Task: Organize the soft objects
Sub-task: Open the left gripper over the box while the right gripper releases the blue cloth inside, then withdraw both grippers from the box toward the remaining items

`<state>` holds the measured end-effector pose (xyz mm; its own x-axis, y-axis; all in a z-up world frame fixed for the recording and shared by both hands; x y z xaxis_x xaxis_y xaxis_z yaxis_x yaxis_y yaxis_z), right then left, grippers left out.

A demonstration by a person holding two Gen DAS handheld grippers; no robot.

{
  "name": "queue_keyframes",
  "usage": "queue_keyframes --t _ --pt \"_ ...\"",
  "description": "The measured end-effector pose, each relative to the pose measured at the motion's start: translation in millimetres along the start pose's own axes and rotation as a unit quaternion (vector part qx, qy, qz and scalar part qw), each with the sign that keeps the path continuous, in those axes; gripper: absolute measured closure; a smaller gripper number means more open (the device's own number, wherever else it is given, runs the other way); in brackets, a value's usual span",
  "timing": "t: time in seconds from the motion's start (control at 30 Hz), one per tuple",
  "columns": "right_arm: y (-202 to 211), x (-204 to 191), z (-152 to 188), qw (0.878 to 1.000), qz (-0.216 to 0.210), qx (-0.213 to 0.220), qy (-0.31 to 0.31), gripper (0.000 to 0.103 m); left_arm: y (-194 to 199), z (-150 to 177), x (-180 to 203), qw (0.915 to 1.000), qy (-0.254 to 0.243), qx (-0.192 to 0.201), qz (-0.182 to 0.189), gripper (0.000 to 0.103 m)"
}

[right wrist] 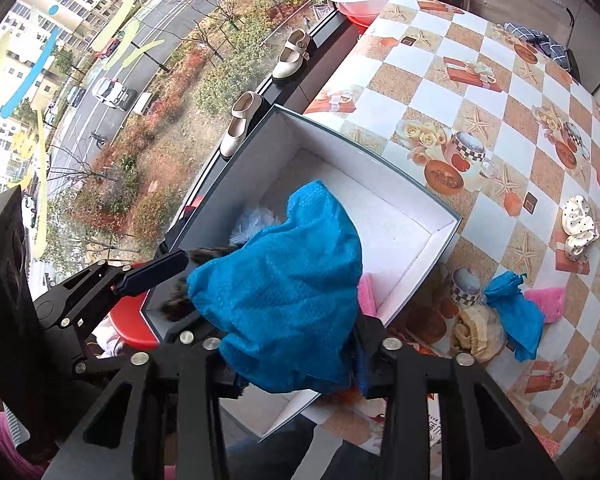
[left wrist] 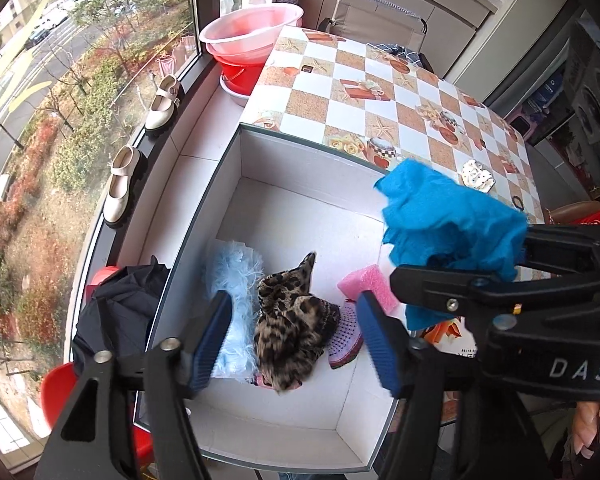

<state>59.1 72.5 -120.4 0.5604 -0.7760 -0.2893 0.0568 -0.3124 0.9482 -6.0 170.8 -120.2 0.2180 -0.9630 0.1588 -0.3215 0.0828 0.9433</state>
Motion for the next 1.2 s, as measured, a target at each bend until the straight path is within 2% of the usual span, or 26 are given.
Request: queue_keyframes --t 0.03,0.07,0.1,0.17,0.2,0.27,0.5,0.67,0.93,1.2 --pt "0 2 -2 1.000 0.003 -0.001 -0.003 0.044 1 -1 0 1.0000 0.001 0.004 -0.005 0.024" --pt "1 4 -4 1.000 0.007 0.001 -0.006 0.034 1 -2 0 1.0000 0.001 0.006 -0.004 0.023" --pt "2 6 -6 1.000 0.009 0.005 -0.010 0.019 0 -3 0 1.0000 0.003 0.008 0.001 0.020" --pt "6 12 -8 1.000 0.008 0.012 -0.021 0.001 1 -3 -1 0.9998 0.011 0.013 0.009 0.013" --pt "8 15 -9 0.999 0.008 0.017 -0.028 0.001 1 -4 -1 0.9997 0.013 0.015 0.010 0.009" --pt "12 21 -10 0.999 0.008 0.018 -0.043 0.001 2 -6 0 0.9995 0.015 0.019 0.022 0.009" --pt "25 44 -3 0.994 -0.038 0.016 -0.104 0.001 6 -13 15 0.9908 0.031 0.001 0.132 0.008" --pt "41 55 6 0.988 -0.058 0.026 -0.139 0.001 12 -12 27 0.9836 0.039 -0.013 0.176 0.008" --pt "73 59 27 0.986 -0.068 0.041 -0.148 0.001 17 -2 45 0.9847 0.018 -0.038 0.169 0.008" --pt "94 95 61 0.973 -0.074 0.050 -0.215 0.001 25 -8 76 0.9859 -0.023 -0.039 0.161 0.008"
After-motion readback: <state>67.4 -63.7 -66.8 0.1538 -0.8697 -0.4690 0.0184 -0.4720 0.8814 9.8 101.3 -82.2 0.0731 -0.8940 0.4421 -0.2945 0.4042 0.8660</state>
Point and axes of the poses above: each gripper's, at about its wrist camera, not at the fingertips, and y roughly against the way its jaws point, x to its right, z to its underside, the point moved 3 cm from there along -y, roughly the way its jaws point, and after that the axes turned 2 degrees about y, right-handed, at the moved point
